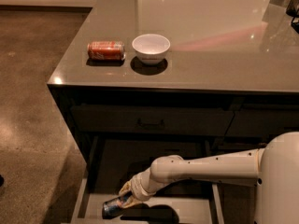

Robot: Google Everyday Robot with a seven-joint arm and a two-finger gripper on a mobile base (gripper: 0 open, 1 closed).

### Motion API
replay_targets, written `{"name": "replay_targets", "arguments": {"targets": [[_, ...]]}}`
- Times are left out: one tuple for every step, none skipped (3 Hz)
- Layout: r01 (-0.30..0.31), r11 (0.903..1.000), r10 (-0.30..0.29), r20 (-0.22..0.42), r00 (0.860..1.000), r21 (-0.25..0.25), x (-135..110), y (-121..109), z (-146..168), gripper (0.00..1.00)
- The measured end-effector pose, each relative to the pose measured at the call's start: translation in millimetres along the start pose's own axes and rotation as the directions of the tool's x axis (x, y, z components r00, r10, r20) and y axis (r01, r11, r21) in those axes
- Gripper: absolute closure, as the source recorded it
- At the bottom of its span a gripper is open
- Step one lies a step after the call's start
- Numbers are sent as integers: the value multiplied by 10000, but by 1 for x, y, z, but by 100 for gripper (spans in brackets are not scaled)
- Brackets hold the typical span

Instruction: Pick redbull can from middle drawer and place on counter

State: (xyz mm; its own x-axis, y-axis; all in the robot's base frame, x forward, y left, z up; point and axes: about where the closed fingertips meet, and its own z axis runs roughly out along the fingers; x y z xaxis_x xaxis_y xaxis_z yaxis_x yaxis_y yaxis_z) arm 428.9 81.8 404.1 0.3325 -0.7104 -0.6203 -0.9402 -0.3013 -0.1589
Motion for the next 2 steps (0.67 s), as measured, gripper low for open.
{"name": "replay_targets", "arguments": {"targets": [[94,9999,-94,-95,9999,45,0,0,3,13],[198,9998,-198,-214,9996,-24,1,-1,9,0]]}}
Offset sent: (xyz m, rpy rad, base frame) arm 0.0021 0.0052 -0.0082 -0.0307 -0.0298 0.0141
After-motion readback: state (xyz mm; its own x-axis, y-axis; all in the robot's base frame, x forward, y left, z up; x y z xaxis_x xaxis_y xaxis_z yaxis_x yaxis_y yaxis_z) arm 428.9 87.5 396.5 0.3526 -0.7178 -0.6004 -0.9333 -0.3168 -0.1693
